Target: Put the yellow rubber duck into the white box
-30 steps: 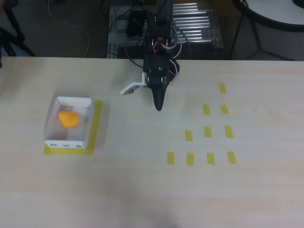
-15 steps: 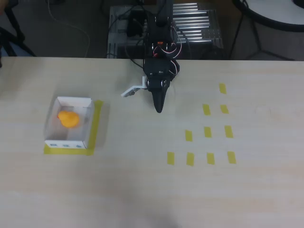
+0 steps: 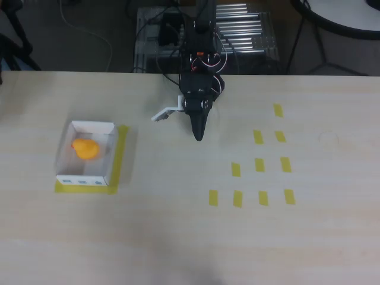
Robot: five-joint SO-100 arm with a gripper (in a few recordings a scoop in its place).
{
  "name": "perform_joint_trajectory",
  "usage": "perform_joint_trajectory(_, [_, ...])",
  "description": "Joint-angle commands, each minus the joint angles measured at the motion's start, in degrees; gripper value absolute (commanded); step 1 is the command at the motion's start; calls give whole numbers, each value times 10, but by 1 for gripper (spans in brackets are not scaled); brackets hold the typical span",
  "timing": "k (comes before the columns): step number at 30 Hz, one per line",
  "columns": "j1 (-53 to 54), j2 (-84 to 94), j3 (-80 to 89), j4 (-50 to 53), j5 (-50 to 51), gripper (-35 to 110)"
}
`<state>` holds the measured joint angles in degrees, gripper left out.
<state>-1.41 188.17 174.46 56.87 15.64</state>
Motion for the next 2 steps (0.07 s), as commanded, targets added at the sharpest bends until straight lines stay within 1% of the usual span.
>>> perform_joint_trajectory(1, [-3,30,16,-11,5,0])
perform_joint_trajectory(2, [-3,30,16,-11,5,0])
